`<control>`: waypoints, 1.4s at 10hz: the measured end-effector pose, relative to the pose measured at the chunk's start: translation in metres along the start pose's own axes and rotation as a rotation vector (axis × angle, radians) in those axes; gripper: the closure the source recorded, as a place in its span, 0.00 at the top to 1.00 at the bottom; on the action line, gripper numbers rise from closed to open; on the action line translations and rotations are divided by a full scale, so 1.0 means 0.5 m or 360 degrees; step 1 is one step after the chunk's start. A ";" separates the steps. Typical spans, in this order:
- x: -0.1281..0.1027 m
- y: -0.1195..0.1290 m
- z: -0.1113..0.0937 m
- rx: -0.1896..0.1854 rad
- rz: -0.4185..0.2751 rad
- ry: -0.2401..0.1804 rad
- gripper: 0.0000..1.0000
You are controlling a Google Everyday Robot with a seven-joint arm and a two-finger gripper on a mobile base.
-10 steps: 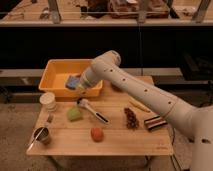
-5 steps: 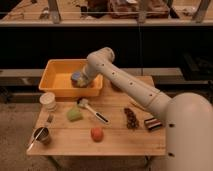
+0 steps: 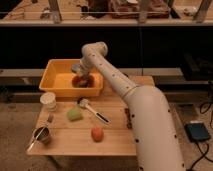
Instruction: Wipe tray with sponge
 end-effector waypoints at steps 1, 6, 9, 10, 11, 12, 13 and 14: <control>0.003 0.005 0.003 -0.0005 0.0004 -0.0001 0.20; 0.003 0.007 0.004 -0.0007 0.0005 -0.0003 0.20; 0.003 0.006 0.005 -0.0006 0.0004 -0.0003 0.20; 0.004 0.007 0.004 -0.0006 0.0007 -0.0001 0.20; 0.005 0.005 0.004 -0.0003 0.0015 0.0002 0.20; 0.014 0.002 0.000 -0.0012 0.0103 0.0011 0.20; 0.032 -0.012 0.002 -0.0029 0.0246 0.0014 0.20; 0.049 -0.029 0.005 -0.0032 0.0375 0.0028 0.20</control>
